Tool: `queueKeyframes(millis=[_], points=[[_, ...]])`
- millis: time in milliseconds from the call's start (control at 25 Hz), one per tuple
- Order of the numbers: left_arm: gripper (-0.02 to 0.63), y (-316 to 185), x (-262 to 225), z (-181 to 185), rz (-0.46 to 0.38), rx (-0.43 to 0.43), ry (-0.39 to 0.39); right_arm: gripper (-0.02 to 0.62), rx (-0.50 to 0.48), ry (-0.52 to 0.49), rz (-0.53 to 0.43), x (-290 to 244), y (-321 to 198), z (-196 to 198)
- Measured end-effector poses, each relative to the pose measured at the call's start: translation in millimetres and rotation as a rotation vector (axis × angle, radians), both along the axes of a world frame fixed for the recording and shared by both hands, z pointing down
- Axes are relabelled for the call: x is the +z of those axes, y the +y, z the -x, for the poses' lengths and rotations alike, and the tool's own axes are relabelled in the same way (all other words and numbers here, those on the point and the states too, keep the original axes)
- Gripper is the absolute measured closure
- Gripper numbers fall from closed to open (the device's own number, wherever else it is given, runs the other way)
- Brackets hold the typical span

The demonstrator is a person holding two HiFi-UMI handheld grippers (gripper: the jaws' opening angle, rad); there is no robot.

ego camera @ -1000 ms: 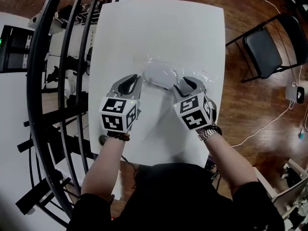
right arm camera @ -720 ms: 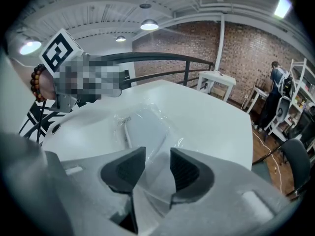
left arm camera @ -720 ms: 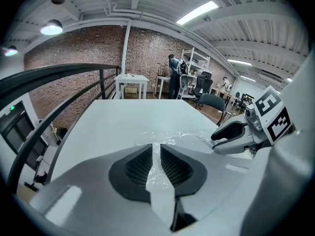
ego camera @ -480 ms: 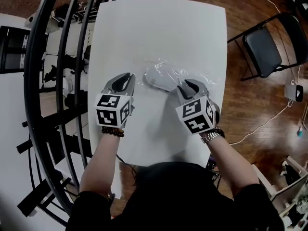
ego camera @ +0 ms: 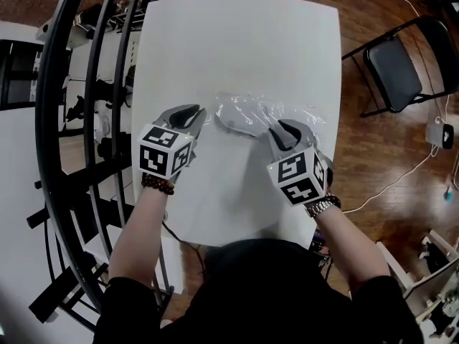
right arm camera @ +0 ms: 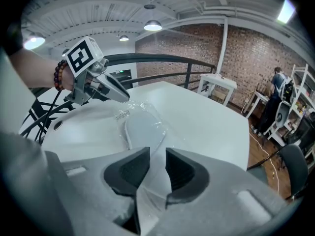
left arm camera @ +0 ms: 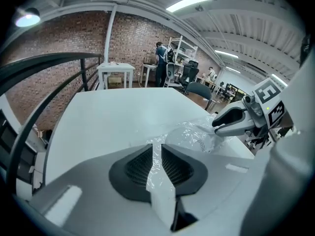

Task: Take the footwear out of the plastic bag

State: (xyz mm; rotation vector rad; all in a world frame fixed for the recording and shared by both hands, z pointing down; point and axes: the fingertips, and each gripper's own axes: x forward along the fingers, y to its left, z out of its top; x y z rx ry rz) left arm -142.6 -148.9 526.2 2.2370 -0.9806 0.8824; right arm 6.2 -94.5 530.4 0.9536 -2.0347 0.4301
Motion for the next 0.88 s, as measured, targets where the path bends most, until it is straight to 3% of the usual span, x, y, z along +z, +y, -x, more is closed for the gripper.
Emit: queueKeyframes(millis=[280,520,880], points=[[0.494,25,12,-19,0.180,0.142,0.103,0.505,-0.039,0.015,-0.013,-2,11,-9],[0.457,47,28,-24,0.316,0.168,0.153,0.505,-0.037,0.020,-0.007,-1,17,-17],[0.456,53,38,-20,0.343,0.168,0.129,0.506,-0.012,0.015,-0.011,0,16,-24]])
